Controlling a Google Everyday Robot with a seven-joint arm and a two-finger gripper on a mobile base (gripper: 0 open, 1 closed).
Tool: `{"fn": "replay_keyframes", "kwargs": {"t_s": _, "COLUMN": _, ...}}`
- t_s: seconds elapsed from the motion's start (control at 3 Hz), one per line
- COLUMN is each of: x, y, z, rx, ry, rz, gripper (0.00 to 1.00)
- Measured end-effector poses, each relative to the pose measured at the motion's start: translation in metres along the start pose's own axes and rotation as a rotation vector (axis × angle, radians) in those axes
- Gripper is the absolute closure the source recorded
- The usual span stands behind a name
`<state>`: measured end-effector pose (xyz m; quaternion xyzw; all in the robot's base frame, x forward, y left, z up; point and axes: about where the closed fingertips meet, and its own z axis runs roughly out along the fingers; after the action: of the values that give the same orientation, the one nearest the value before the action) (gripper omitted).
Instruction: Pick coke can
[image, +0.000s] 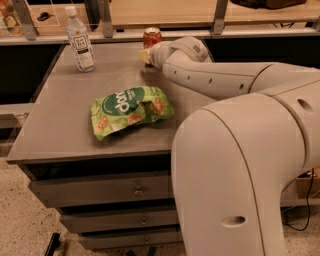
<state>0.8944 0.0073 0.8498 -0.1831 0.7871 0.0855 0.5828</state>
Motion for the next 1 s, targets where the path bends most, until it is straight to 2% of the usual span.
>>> {"fn": "replay_keyframes", "kwargs": {"t_s": 0.67, "x": 0.003, "y": -0.012, "z": -0.002, "rx": 0.01, "ry": -0.006, "rz": 0.001, "gripper": 0.84}}
{"fn": "replay_keyframes", "kwargs": {"t_s": 1.0, "x": 0.008, "y": -0.011, "z": -0.011, "rx": -0.007, "ry": -0.008, "rz": 0.011, "gripper": 1.0}}
